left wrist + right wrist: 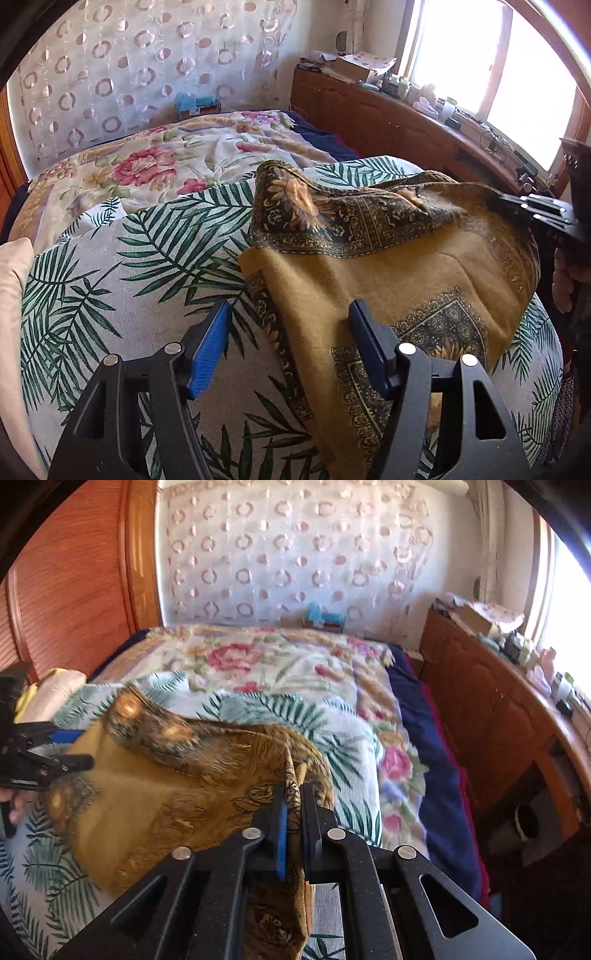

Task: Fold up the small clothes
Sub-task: 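Grasp the folded gold shirt with the left gripper while the right gripper grasps it too, then lift the folded shirt with both grippers and carry it toward the yellow plush toy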

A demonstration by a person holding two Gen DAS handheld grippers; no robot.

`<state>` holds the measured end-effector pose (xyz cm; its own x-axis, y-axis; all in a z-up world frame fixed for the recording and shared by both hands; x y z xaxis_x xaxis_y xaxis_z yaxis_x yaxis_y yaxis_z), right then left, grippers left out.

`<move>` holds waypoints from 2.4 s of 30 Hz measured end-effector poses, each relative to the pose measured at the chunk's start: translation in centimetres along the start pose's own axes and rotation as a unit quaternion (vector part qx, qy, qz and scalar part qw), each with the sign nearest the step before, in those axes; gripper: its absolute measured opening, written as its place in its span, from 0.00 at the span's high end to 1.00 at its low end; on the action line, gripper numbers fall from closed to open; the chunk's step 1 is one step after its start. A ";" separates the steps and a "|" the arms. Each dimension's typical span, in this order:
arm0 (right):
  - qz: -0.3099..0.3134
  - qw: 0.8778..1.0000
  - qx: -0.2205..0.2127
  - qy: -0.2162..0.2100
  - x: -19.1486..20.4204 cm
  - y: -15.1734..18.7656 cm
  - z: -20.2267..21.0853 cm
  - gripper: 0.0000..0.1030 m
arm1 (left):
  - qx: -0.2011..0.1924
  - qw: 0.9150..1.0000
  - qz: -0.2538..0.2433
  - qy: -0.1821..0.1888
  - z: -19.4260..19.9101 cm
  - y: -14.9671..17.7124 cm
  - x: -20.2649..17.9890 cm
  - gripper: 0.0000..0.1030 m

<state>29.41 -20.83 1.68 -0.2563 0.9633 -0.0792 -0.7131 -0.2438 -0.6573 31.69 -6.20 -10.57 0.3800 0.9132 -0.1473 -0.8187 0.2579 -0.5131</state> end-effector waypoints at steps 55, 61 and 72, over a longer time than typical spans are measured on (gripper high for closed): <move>0.101 0.987 -0.065 -0.108 5.9 -0.2 7.1 0.84 | -0.164 0.984 0.052 0.042 15.4 4.5 2.8 0.92; 0.169 0.974 -0.080 -0.129 12.4 -3.4 5.3 0.84 | -0.194 0.976 0.099 -0.001 18.2 7.3 7.9 0.92; 0.275 0.943 -0.111 -0.152 20.4 -11.1 -1.4 0.84 | -0.229 0.955 0.183 -0.048 20.2 12.0 15.9 0.92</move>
<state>33.06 1.68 6.30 -0.7469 0.6130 -0.2575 -0.2720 -0.6351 -0.7229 19.21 17.77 -1.93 0.0449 0.9458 -0.3216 -0.6069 -0.2299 -0.7608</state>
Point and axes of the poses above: each gripper's, at about its wrist camera, not at the fingertips, and z roughly against the way its jaws point, x to its left, y to its underside, the point moved 4 cm from there along -z, roughly the way its jaws point, and after that the axes turned 10 degrees about x, right-handed, at the moved point
